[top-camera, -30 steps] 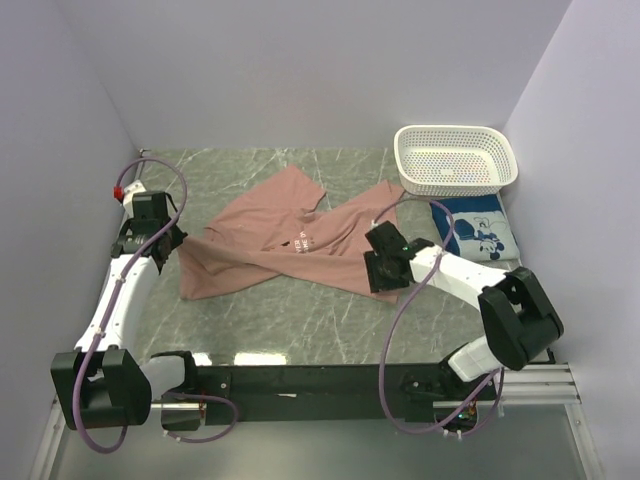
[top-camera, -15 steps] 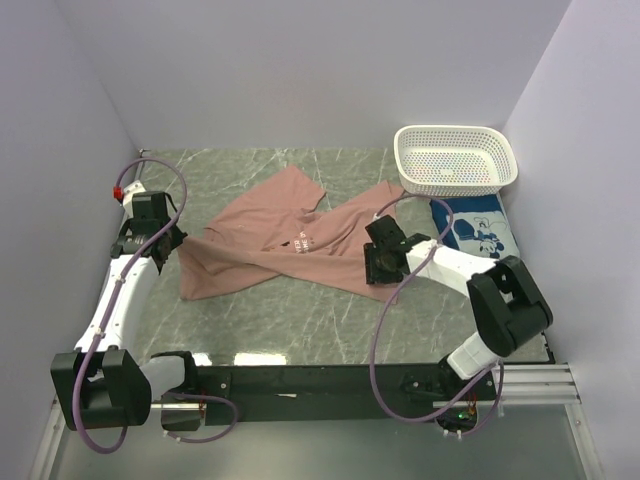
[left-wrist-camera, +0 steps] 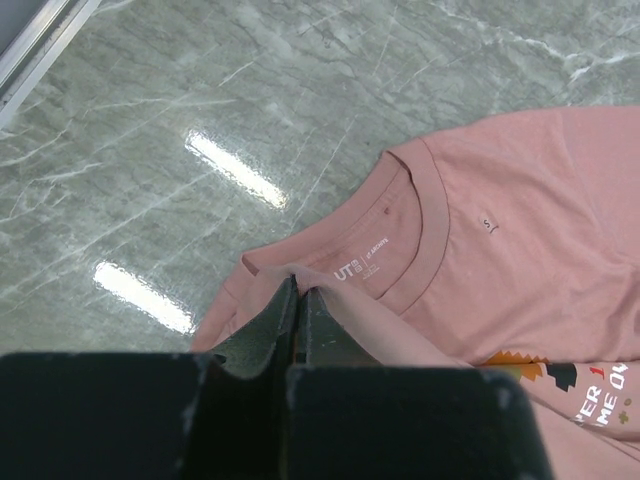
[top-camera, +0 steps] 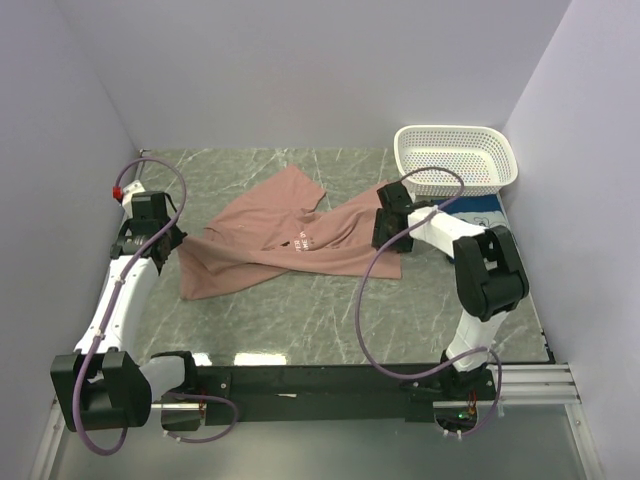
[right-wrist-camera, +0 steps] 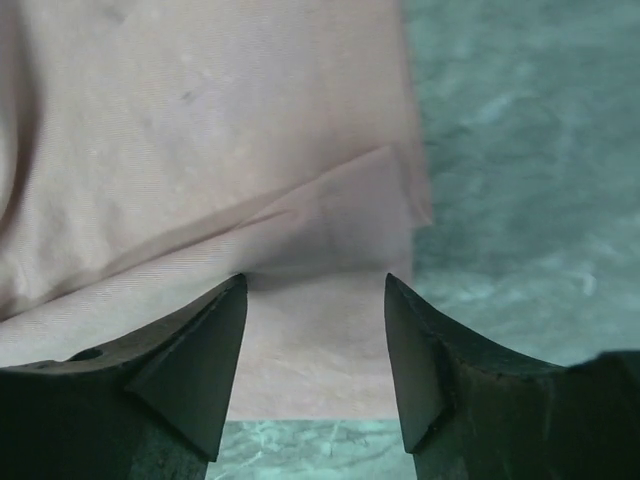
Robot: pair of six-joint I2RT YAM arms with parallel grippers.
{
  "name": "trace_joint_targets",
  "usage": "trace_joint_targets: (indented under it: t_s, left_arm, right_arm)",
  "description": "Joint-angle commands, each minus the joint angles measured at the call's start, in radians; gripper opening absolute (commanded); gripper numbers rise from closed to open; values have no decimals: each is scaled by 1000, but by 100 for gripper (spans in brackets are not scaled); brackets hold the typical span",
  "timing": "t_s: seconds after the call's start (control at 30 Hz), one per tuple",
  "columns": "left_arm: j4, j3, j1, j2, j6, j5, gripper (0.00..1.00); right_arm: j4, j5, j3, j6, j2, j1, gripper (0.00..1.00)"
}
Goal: Fold and stack the t-shirts
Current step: Flatten the tshirt out
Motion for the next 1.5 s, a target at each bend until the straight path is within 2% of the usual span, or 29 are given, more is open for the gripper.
trace_joint_targets:
  t_s: [0.0,0.17,0.43,0.63,0.93,1.13,1.17,1.23,1.27,1.33,1.37,1.47]
  left_arm:
    - [35,-1,7,-35,11,9,1]
    - [40,-4,7,-40,9,20,1]
    - [40,-10,7,-54,5,25,1]
    - [44,-13,7,-66,3,32,1]
    - [44,-15,7,-74,1,36,1]
    - [40,-15,7,-67,3,32,1]
    - [40,-15,7,-69,3,32,1]
    - [40,-15,9,-72,1,28,1]
    - [38,-16,7,-72,0,26,1]
    - [40,-20,9,-71,-2,23,1]
    - [40,-20,9,-67,-3,19,1]
    - [32,-4,7,-41,-11,-10,1]
  right_arm:
    - [-93,73,11,71,-90,0,66]
    - [-97,64,-140,195,-209,1,69]
    - [-51,80,-233,387,-234,32,71]
    - [17,73,-274,441,-214,35,70]
    - [-18,94,-260,445,-142,79,62]
    - [-29,88,-254,455,-118,96,49]
    - [-22,85,-265,455,-121,96,39]
    - [-11,80,-274,455,-122,98,30]
    - [-11,77,-276,450,-124,96,21]
    - [-18,83,-270,444,-128,96,13]
    - [-21,86,-262,439,-139,96,5]
    - [-54,106,-212,407,-176,95,0]
